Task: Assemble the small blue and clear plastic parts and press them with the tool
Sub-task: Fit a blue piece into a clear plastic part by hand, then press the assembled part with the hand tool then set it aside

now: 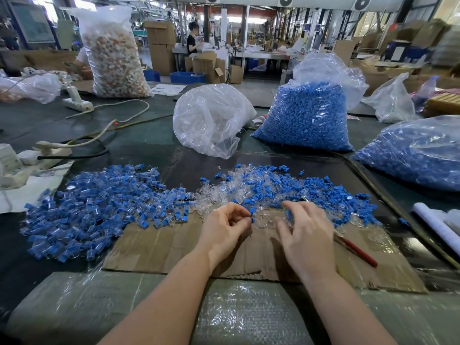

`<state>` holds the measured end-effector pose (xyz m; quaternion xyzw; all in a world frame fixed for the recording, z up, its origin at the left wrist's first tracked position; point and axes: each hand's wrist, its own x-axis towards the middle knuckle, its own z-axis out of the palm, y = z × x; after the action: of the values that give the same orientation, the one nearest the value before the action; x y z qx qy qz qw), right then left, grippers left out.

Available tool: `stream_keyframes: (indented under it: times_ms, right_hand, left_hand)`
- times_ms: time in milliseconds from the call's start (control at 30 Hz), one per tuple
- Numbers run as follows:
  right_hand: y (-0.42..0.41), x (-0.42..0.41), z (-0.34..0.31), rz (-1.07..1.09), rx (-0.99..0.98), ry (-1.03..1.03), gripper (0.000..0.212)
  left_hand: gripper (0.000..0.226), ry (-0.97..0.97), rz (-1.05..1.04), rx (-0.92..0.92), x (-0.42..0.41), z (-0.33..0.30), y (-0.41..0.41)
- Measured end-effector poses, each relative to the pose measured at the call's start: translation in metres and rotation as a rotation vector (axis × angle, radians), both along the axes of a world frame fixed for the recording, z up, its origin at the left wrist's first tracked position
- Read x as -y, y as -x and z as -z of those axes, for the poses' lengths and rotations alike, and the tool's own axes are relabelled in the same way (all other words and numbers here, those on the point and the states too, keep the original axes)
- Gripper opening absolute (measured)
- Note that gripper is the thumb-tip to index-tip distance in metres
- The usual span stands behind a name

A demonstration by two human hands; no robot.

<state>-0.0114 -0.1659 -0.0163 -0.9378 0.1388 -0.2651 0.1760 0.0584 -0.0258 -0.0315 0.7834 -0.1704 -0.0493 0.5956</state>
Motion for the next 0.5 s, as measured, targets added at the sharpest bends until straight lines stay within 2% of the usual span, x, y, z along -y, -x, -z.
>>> stream_keyframes:
  times_ms: [100, 167, 233, 367, 500]
  right_hand:
    - [0.005, 0.019, -0.009, 0.288, -0.361, 0.118, 0.056]
    - [0.009, 0.03, -0.013, 0.358, -0.581, 0.125, 0.07]
    - [0.01, 0.036, -0.015, 0.356, -0.696, 0.118, 0.072]
    - [0.01, 0.034, -0.02, 0.339, -0.624, 0.044, 0.044]
    - [0.012, 0.027, -0.028, 0.272, -0.531, 0.108, 0.034]
  left_hand:
    - [0.009, 0.068, -0.014, -0.05, 0.0, -0.002, -0.002]
    - [0.009, 0.085, -0.022, -0.072, 0.001, -0.002, -0.003]
    - [0.008, 0.12, -0.026, -0.107, 0.001, -0.002, -0.004]
    - [0.006, 0.187, -0.038, -0.189, -0.001, -0.003, -0.005]
    - [0.006, 0.305, -0.048, -0.287, 0.0, -0.006, -0.005]
